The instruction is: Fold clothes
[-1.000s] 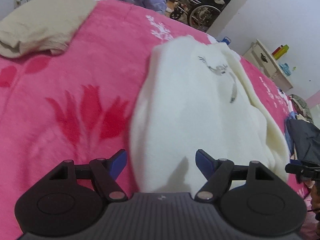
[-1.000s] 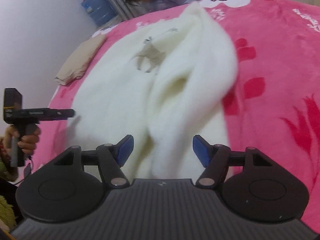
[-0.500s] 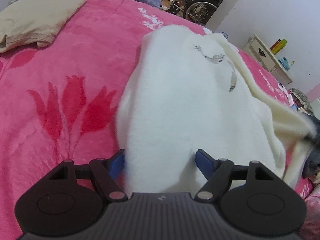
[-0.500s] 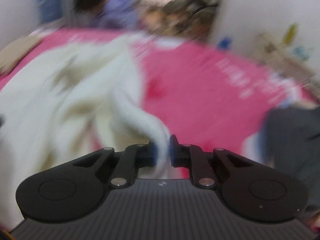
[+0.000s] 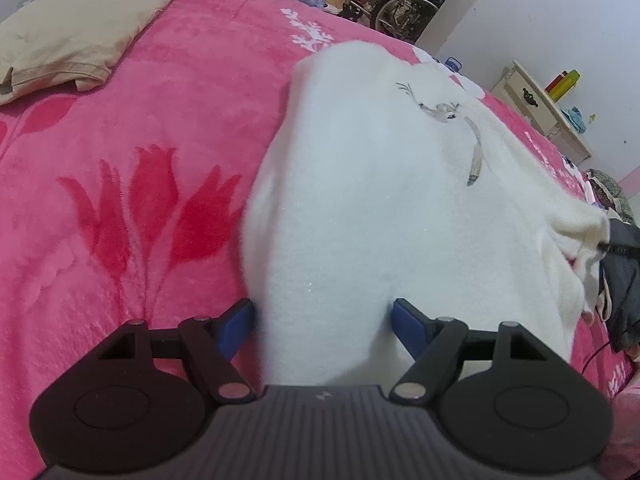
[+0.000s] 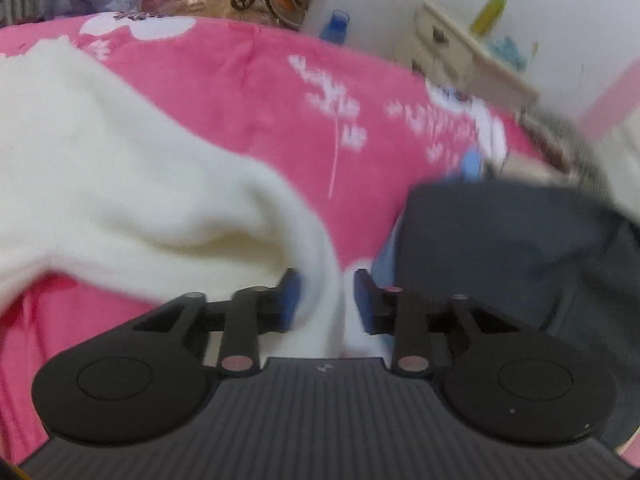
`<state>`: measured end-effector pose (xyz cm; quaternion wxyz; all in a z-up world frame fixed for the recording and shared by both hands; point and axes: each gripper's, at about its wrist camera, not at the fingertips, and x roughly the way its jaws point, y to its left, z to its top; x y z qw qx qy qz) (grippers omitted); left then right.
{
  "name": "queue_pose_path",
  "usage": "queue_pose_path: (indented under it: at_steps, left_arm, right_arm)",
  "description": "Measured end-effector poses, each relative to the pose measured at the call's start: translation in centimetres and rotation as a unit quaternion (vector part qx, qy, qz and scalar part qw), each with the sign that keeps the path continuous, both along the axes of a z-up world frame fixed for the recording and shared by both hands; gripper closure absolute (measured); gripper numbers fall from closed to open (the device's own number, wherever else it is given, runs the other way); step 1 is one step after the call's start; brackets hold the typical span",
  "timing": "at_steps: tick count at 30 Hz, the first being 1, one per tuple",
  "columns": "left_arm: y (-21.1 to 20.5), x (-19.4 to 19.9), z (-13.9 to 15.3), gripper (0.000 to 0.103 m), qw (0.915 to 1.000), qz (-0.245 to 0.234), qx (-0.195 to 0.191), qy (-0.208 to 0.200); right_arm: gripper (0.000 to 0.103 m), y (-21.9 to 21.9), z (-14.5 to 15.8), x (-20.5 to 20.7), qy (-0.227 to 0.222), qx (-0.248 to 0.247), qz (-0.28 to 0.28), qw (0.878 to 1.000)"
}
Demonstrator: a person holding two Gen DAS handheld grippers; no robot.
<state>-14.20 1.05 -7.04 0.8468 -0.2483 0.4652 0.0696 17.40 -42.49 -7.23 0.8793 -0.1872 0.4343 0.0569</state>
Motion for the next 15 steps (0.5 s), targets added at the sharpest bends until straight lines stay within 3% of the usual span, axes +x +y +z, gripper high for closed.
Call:
queue_pose_path:
  at_steps: [1, 2, 6, 10, 13, 15]
  left_arm:
    - [0.0, 0.0, 0.0, 0.026, 1.0, -0.001, 0.0, 0.0]
    - [0.0, 0.0, -0.1, 0.026, 1.0, -0.003, 0.0, 0.0]
    - [-0.1, 0.1, -0.3, 0.028, 0.9999, -0.009, 0.007, -0.004]
    - [-1.2, -0.2, 0.5, 0.057, 0.9989, -0.019, 0.035, -0.025]
    - [-2.7, -0.7, 1.8, 0.073, 0.9957, -0.033, 0.069, -0.052]
    - [-4.1, -0.9, 2.9, 0.078, 0.9919, -0.047, 0.092, -0.073]
  right_arm:
    - [0.052, -0.3, 0.4, -0.8, -0.006, 0.012, 0.002, 1.0]
    - [0.048, -0.7, 1.0, -1.7, -0.019, 0.027, 0.001, 0.999]
    - [0.042, -2.4, 4.7, -4.7, -0.089, 0.14, 0.003, 0.986]
    - [0.038, -2.0, 7.0, -5.3, -0.1, 0.254, 0.021, 0.962]
    - [0.038, 0.8, 7.2, -5.2, -0.068, 0.293, 0.069, 0.951]
    - [0.038, 3.5, 6.9, -5.2, -0.039, 0.305, 0.12, 0.944]
